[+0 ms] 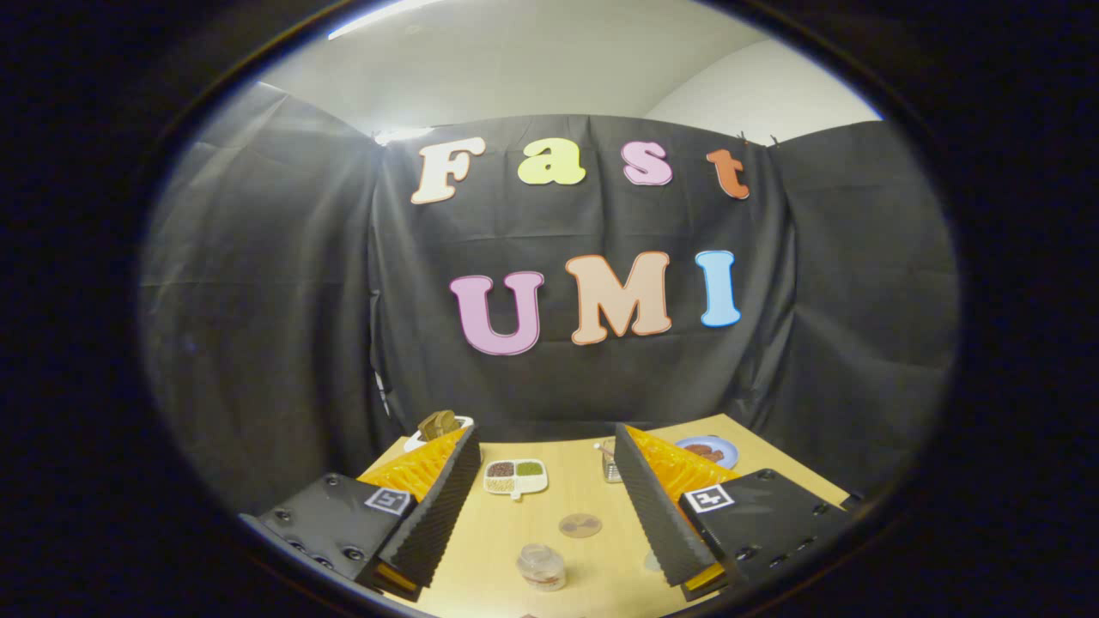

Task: Take the bottle from table, then pour the juice into the cup, finally place the bottle on the coaster

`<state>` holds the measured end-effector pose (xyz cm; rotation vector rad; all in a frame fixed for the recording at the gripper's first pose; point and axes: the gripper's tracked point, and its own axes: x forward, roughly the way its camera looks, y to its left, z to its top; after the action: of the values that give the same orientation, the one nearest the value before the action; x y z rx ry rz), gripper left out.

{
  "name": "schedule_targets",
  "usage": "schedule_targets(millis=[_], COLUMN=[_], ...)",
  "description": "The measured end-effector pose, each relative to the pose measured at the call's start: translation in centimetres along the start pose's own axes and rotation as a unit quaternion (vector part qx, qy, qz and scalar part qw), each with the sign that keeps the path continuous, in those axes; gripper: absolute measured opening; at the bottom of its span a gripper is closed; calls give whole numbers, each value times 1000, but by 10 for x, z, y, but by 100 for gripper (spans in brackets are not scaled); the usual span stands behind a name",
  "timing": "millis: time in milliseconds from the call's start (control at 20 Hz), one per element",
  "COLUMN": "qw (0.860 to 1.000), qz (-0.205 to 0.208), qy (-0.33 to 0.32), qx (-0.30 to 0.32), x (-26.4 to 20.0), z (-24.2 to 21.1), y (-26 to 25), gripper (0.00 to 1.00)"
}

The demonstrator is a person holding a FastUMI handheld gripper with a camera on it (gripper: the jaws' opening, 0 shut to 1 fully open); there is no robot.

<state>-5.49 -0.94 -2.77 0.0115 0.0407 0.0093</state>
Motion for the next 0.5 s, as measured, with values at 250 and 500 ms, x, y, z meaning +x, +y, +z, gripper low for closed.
schedule_targets(millis=[250,500], qw=[1000,997], qz=[1,15], qy=[25,72], qx=[-18,-31], x=[-20,-39], z=[-43,-109], y=[15,40], gripper=[99,99])
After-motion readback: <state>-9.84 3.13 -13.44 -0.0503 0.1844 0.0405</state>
